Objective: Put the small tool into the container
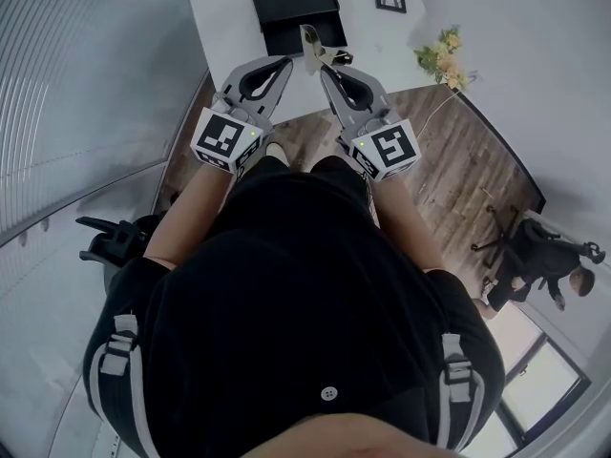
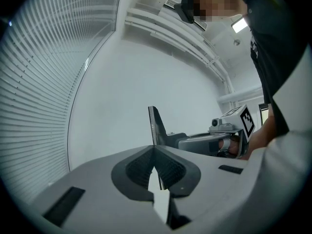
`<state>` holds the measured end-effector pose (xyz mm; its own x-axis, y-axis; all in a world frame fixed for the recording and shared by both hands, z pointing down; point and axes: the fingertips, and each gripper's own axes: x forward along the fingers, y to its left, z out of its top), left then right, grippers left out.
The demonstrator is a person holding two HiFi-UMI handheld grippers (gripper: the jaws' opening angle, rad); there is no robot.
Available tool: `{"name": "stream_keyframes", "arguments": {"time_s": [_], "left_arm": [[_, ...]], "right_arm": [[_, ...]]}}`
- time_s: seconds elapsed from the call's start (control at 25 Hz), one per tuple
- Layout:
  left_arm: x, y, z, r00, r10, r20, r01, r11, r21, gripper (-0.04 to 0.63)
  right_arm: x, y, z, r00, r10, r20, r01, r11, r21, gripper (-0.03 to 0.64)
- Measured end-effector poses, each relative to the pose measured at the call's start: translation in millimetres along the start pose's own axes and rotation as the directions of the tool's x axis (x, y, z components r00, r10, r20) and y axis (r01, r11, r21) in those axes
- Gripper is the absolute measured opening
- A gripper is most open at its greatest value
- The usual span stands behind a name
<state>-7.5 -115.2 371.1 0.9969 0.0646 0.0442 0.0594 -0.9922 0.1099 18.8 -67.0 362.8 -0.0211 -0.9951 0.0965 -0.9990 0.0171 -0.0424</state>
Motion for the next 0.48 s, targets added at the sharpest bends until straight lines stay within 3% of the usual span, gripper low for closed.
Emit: {"name": "stream_keyframes", "arguments": {"time_s": [0.48], "left_arm": [[5.8,42.2,-9.5,0.996,0.087,-0.015,-0.087,0.996,-0.013,0.009]], "right_arm": [[44.8,-18.6,2.0,0.997,0.076,-0.020,-0.076,0.997,-0.024,0.012]]}}
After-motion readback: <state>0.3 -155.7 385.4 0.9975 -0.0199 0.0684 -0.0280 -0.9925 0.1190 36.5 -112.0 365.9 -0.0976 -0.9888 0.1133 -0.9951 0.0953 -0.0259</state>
